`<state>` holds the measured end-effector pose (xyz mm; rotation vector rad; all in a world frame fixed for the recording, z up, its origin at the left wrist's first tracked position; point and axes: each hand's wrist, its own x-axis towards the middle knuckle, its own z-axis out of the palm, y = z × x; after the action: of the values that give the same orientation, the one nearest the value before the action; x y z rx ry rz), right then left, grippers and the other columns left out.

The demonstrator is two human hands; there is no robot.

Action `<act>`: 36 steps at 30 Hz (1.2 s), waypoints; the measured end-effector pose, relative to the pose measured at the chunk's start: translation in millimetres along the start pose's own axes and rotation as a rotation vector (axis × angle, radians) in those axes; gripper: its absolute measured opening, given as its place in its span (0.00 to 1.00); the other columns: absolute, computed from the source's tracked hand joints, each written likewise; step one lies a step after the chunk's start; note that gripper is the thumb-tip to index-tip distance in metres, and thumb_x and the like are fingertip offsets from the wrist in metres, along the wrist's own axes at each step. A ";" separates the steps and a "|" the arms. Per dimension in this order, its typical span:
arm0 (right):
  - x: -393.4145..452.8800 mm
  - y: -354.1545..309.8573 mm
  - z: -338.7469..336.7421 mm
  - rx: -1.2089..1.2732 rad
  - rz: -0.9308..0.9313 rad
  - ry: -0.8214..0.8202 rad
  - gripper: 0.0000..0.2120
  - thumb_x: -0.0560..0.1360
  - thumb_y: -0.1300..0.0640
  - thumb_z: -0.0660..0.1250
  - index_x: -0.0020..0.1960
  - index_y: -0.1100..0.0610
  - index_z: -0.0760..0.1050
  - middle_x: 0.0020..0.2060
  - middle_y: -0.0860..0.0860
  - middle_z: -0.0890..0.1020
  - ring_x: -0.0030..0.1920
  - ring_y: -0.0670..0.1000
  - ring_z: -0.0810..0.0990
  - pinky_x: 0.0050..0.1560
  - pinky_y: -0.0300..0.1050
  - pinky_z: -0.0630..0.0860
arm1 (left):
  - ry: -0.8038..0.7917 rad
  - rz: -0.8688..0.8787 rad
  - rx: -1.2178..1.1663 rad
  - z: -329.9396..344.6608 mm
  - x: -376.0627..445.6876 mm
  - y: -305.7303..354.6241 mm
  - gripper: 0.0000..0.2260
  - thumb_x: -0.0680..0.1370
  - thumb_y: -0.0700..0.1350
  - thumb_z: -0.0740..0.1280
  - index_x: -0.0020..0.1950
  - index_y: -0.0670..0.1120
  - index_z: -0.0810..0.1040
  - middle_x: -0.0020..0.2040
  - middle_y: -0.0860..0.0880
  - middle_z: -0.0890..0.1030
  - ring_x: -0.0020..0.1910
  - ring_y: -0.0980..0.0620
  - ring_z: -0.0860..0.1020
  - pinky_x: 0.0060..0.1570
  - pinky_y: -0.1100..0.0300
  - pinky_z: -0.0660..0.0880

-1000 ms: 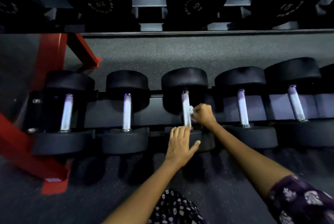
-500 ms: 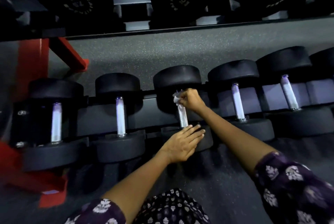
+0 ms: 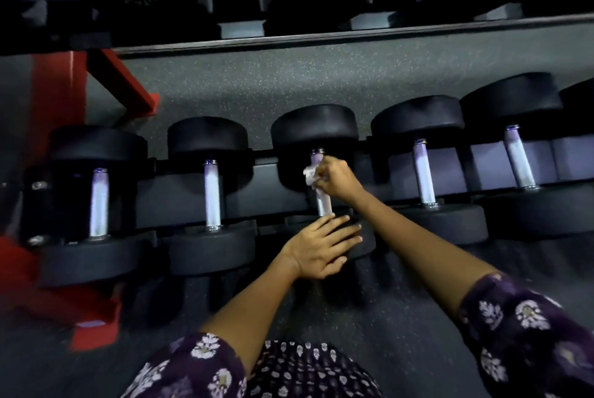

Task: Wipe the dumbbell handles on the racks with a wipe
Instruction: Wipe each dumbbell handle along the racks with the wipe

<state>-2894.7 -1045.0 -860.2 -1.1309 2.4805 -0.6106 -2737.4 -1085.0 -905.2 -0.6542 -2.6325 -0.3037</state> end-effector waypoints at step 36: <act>-34.6 19.2 -22.6 -0.073 -0.089 -0.395 0.15 0.71 0.66 0.66 0.26 0.59 0.73 0.24 0.50 0.73 0.34 0.45 0.70 0.35 0.38 0.63 | 0.038 -1.023 0.003 7.1 -1.0 72.5 0.36 0.79 0.69 0.46 0.72 0.41 0.60 0.69 0.40 0.71 0.73 0.45 0.58 0.69 0.39 0.55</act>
<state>-2895.8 -1001.6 -846.5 -1.2570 2.1384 -0.2857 -2703.6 -1020.5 -904.1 0.7490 -2.6961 -0.5707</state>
